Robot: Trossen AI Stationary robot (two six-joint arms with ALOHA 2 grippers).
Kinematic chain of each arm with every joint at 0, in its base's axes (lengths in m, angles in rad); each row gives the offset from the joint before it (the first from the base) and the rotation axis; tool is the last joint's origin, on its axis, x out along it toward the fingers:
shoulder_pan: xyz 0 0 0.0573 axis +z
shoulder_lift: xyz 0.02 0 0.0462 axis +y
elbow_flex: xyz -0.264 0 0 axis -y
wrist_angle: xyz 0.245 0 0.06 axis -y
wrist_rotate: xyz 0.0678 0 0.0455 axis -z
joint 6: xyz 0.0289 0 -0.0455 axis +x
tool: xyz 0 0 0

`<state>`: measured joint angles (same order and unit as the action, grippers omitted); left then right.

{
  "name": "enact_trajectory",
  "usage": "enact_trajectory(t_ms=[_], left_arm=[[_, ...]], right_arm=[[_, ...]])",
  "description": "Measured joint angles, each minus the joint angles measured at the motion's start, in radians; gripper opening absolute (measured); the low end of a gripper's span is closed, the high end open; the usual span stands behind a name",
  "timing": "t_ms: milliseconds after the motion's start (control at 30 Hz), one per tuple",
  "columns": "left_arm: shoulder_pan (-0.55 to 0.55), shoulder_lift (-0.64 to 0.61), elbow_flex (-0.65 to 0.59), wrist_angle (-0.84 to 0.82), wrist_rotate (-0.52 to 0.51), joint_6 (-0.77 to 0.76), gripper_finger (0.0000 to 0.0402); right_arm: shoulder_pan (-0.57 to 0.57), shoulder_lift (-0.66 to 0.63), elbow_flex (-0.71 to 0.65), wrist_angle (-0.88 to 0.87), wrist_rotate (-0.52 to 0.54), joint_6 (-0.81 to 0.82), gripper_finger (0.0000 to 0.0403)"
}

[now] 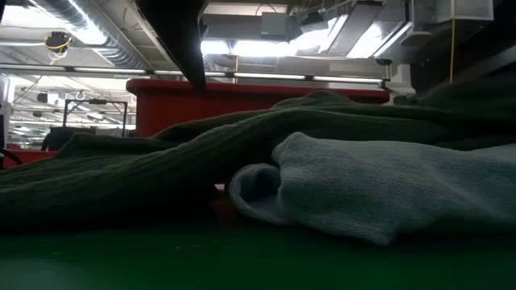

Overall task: Fold laundry
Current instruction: Fold the green shirt

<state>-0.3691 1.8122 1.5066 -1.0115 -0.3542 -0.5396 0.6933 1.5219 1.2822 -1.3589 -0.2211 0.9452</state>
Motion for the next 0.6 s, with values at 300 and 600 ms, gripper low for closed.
enact_trajectory(t_ms=[300, 600], left_arm=[[0.000, 0.000, 0.000, 0.004, 0.000, -0.001, 0.0204], [0.000, -0.001, 0.000, 0.005, -0.001, -0.004, 0.0204]], right_arm=[[0.000, -0.003, -0.001, -0.027, -0.015, -0.031, 0.0168], [-0.041, -0.122, 0.035, -0.171, 0.319, -0.053, 0.0168]])
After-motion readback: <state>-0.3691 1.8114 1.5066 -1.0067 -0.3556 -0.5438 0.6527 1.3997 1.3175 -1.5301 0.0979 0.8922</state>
